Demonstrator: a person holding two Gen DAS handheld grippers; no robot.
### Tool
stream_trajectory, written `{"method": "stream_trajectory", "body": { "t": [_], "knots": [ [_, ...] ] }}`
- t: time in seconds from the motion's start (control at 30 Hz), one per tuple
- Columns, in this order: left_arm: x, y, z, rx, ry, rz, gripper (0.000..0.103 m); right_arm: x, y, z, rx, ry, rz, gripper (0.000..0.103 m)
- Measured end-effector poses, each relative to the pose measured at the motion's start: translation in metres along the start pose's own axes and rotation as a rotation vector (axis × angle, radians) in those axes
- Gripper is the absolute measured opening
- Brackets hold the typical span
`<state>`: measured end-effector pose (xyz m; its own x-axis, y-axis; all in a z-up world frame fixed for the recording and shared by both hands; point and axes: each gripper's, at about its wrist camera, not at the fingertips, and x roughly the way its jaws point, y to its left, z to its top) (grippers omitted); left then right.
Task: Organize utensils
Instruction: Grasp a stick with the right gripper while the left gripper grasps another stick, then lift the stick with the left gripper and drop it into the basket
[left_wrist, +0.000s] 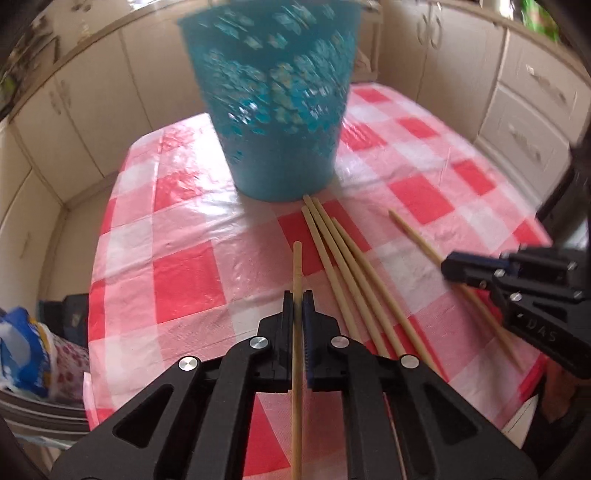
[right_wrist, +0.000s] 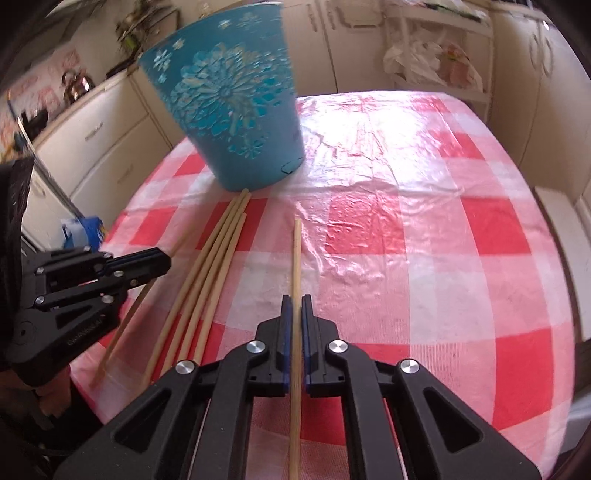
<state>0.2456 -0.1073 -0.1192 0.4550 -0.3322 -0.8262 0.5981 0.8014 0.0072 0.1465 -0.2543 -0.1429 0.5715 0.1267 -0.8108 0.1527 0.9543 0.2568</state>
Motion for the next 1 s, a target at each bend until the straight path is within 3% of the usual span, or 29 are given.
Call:
{"method": "stream_trajectory", "body": {
  "t": [0.23, 0.47, 0.83, 1.0],
  "knots": [
    [-0.081, 0.035, 0.023, -0.128, -0.310, -0.101, 0.005, -0.008, -0.007, 0.000, 0.067, -0.072, 0.070, 0.006],
    [-0.140, 0.050, 0.088, -0.177, -0.581, -0.138, 0.005, -0.011, -0.009, 0.004, 0.092, -0.117, 0.102, 0.006],
    [-0.147, 0.044, 0.185, -0.248, -0.796, -0.096, 0.005, -0.003, -0.020, 0.003, 0.150, -0.101, 0.143, 0.006],
    [-0.117, 0.043, 0.201, -0.301, -0.808, -0.044, 0.005, 0.001, -0.027, 0.003, 0.189, -0.082, 0.167, 0.006]
  ]
}}
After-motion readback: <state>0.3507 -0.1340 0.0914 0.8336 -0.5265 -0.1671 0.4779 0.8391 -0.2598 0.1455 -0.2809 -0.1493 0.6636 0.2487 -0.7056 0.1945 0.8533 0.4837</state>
